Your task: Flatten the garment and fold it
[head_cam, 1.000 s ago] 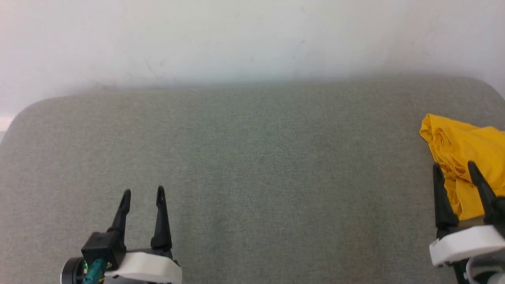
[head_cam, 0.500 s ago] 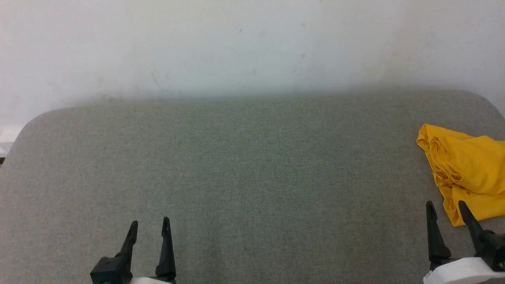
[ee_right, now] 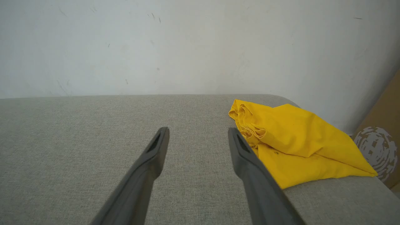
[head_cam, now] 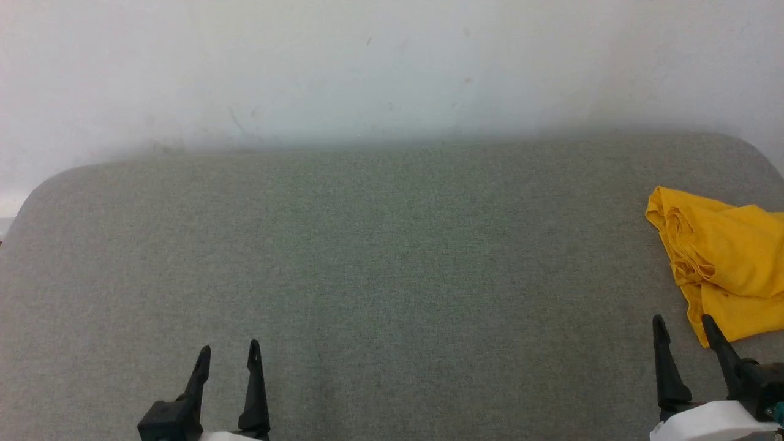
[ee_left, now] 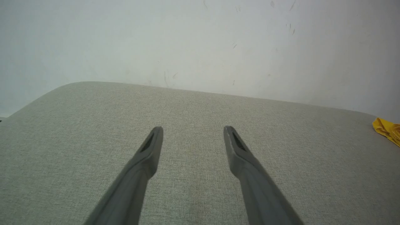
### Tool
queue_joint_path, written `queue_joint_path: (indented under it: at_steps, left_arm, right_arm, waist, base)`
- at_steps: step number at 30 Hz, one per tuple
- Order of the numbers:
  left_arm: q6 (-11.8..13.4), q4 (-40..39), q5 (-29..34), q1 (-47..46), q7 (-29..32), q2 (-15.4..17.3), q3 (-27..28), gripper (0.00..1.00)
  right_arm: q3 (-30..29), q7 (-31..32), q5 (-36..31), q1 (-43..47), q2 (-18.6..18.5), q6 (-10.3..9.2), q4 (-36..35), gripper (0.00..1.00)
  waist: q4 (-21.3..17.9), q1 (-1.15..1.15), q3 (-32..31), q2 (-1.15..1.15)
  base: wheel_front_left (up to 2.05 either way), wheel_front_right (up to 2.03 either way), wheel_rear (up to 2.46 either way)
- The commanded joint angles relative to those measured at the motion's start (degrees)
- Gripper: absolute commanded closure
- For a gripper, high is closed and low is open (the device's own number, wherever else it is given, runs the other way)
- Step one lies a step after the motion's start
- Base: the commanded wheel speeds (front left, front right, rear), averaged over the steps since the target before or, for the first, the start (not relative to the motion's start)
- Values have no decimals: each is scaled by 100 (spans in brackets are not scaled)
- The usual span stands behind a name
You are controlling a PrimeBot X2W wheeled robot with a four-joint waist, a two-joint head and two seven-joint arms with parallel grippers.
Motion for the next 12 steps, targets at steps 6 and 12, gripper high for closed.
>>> queue_joint_path:
  at_steps: [6,12]
  left_arm:
    - [0,20,3,-1,4,-43,45,100]
    - [-39,17,63,-25,44,-73,76,100]
  right_arm:
    - [10,3,-3,-9,-3,1,0,100]
    - [41,40,-11,-29,-4,1,-11,100]
  waist:
    - [13,0,2,0]
    - [10,0,4,0]
  base:
    - [0,0,0]
    - [0,0,0]
